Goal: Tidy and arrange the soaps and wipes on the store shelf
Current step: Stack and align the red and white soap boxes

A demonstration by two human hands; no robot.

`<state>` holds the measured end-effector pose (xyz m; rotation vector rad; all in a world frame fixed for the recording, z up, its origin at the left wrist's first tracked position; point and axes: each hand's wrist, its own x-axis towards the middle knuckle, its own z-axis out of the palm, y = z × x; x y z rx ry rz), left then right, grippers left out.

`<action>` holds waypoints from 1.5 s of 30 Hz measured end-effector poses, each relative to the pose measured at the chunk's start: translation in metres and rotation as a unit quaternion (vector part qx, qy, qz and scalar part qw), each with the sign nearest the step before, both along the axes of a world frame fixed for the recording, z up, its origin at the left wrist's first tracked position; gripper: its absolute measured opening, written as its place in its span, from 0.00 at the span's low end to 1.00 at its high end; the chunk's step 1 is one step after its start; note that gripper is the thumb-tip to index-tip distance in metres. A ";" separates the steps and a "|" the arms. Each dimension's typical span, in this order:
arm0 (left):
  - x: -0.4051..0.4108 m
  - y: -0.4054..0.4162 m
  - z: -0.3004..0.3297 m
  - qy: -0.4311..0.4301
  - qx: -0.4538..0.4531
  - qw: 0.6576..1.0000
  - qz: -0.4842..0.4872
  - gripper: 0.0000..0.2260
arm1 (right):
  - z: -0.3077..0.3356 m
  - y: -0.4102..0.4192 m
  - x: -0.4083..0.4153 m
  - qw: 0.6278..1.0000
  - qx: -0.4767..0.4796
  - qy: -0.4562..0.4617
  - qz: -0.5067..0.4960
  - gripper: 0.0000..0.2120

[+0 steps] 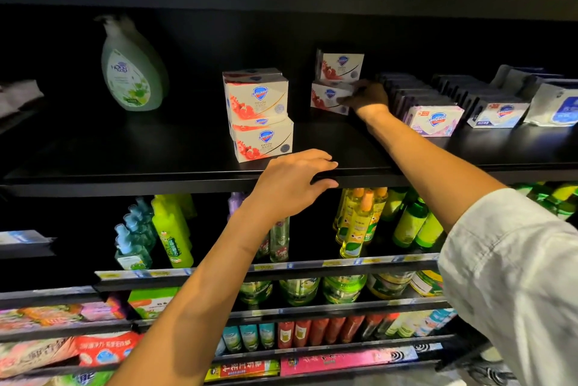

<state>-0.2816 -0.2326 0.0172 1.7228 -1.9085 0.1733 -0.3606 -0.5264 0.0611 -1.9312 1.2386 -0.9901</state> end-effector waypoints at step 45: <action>-0.015 -0.040 0.046 0.655 0.058 0.749 -0.087 0.15 | -0.004 0.134 -0.122 0.941 0.083 -0.241 0.223 0.21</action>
